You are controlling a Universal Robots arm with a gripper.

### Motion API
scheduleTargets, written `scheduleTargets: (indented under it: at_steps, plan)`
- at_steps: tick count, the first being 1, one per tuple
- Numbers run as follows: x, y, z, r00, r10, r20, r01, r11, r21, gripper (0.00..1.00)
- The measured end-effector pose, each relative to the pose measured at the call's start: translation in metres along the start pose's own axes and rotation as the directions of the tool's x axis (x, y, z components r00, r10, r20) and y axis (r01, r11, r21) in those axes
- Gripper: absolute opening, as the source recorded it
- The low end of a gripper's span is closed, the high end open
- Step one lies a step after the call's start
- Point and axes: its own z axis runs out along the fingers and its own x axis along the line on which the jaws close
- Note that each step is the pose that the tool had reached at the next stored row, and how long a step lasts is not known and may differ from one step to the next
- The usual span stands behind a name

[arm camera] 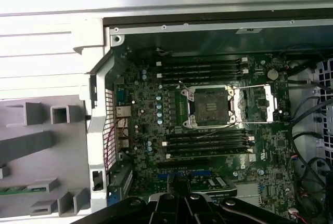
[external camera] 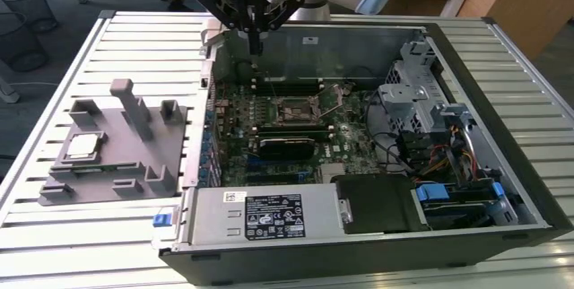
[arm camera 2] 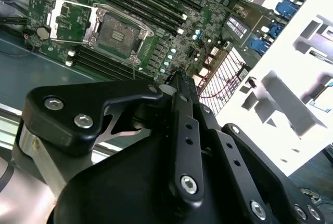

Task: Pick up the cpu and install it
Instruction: 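Reach for the cpu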

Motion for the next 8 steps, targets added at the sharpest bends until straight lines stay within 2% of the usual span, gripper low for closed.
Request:
scheduleTargets:
  at_steps: [8]
  plan:
    - [0.0019, -0.0002, 0.0004, 1.0, 0.0, -0.0002, 0.0, 1.0, 0.0001, 0.11]
